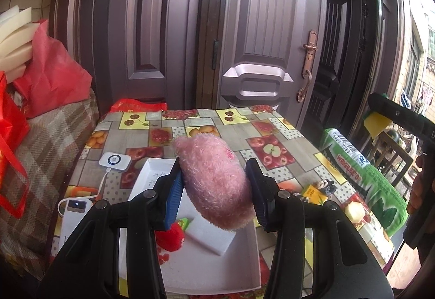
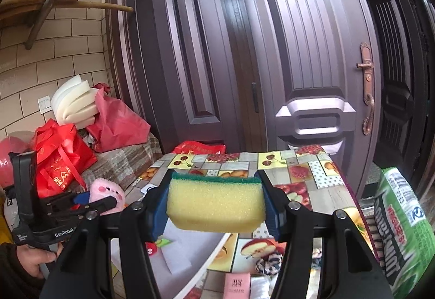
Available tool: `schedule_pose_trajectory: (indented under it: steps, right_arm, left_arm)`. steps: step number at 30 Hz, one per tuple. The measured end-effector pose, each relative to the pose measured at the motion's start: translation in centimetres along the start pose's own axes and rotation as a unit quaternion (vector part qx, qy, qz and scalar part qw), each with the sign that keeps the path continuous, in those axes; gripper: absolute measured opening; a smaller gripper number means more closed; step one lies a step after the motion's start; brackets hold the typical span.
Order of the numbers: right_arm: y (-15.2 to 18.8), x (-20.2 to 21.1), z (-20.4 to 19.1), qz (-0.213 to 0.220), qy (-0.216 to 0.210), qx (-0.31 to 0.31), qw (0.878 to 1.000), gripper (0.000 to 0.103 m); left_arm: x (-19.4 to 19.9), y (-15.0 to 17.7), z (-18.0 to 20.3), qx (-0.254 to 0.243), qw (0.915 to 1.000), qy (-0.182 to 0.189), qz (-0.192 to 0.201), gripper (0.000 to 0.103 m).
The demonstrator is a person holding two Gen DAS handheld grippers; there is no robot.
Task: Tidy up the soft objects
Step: 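Carry the sponge and pink plush over the white tray with both grippers, then open both grippers to drop the sponge and pink plush into the tray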
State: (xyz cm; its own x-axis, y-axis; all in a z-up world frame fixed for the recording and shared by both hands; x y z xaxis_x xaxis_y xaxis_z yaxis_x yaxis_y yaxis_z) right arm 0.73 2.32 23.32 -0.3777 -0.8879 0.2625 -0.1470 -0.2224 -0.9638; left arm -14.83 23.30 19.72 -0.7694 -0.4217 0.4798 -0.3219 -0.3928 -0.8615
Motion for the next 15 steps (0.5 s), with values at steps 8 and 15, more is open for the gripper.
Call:
schedule_pose_trajectory:
  steps: [8,15]
  right_arm:
    - [0.0,-4.0,-2.3,-0.025,-0.028,0.015,0.999,0.058]
    - [3.4,-10.6,-4.2,-0.104,-0.063,0.003,0.993,0.059]
  left_arm:
    - [-2.2,0.0,-2.9,0.023,0.9996,-0.016,-0.01,0.045]
    - [-7.9,0.2,-6.9,0.035,0.997,-0.034,-0.059,0.045]
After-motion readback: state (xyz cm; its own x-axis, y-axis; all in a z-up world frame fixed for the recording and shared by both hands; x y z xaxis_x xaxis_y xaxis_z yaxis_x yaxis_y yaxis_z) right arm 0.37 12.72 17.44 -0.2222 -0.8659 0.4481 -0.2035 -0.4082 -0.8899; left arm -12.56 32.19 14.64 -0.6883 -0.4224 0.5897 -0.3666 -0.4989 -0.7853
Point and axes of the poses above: each gripper's, at about its wrist camera, not at the fingertips, and x roughly against the way its jaws point, z to its right, y to its underside, the point moved 6 cm from there along -x, roughly the way its jaws point, and after that the axes turned 5 degrees about x, right-handed, at the moved point
